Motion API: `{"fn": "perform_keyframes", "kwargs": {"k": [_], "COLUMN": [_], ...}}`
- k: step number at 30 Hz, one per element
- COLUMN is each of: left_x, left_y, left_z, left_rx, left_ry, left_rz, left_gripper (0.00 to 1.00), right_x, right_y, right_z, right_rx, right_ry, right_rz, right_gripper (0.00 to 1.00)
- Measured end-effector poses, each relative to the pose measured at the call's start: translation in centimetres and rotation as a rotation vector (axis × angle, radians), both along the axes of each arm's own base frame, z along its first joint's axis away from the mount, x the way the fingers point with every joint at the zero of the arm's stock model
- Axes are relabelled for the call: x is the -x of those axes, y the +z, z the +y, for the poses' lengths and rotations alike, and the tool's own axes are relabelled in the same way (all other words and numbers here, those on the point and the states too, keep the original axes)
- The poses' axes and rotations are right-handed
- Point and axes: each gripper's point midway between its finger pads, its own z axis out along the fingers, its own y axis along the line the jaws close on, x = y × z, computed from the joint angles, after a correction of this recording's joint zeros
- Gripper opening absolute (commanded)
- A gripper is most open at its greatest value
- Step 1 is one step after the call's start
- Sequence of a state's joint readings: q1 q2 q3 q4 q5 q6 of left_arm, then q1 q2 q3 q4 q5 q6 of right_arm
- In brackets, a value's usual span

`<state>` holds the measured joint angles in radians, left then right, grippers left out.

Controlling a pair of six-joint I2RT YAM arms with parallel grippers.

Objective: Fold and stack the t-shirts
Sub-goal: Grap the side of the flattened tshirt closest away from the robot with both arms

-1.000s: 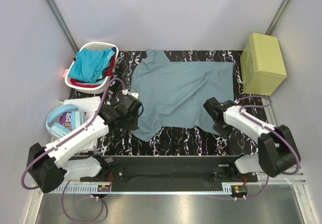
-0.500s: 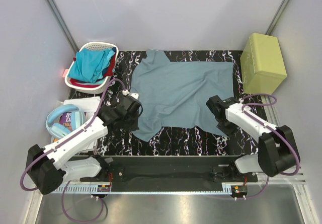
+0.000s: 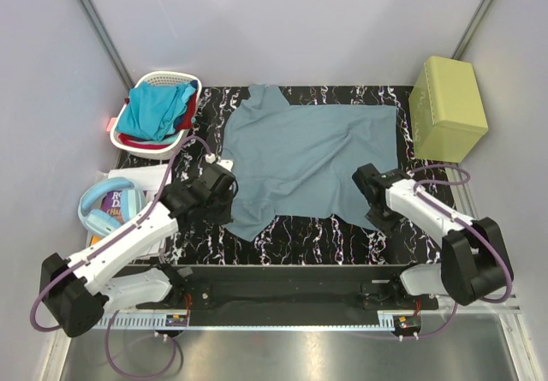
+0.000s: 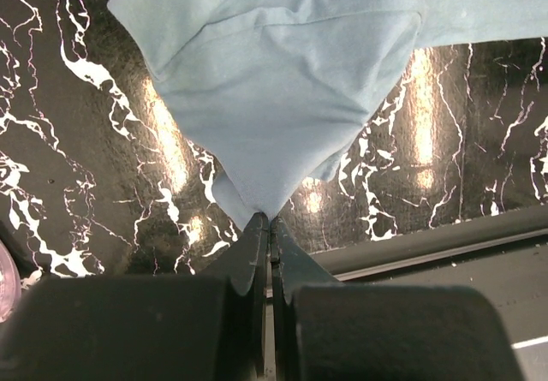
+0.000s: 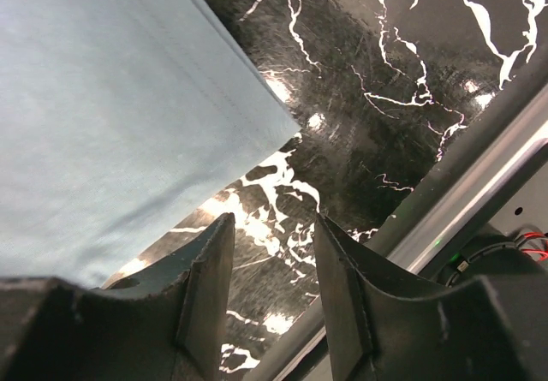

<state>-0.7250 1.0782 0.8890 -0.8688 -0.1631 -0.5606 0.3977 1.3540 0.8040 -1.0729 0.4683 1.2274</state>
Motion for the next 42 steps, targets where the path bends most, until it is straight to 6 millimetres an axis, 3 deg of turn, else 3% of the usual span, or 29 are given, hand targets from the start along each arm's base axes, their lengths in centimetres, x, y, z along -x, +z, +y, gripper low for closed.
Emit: {"fn": "perform_keyframes", "kwargs": {"k": [5, 10, 14, 18, 25, 32, 38, 42], "left_x": [1.3, 2.7, 4.2, 5.5, 7.3, 6.1, 2.7, 1.8], "left_y": [0.6, 3.2, 3.8, 3.1, -0.5, -0.4, 0.7, 0.7], "left_z": [0.6, 1.6, 2.3, 3.2, 4.6, 3.8, 1.5, 0.8], "left_rx": [0.004, 0.03, 0.059, 0.079, 0.027, 0.008, -0.002, 0.001], "left_ry": [-0.009, -0.001, 0.029, 0.068, 0.137, 0.161, 0.147, 0.135], "left_rz": [0.024, 0.019, 0.033, 0.053, 0.142, 0.152, 0.111, 0.096], "left_gripper": [0.0, 0.0, 0.0, 0.0, 0.0, 0.0, 0.0, 0.0], "right_x": [-0.4, -1.1, -1.6, -1.8, -2.4, -3.4, -4.2, -4.6], "right_y": [1.3, 2.4, 2.9, 3.1, 3.3, 3.2, 1.0, 0.0], "right_z": [0.1, 0.3, 0.3, 0.0, -0.2, -0.1, 0.6, 0.9], "right_rx": [-0.015, -0.024, -0.014, 0.005, 0.026, 0.042, 0.03, -0.009], "right_ry": [0.014, 0.041, 0.075, 0.113, 0.17, 0.217, 0.226, 0.204], "right_rz": [-0.038, -0.068, -0.074, -0.071, -0.072, -0.078, -0.024, -0.006], "right_gripper": [0.48, 0.48, 0.48, 0.48, 0.48, 0.49, 0.49, 0.49]}}
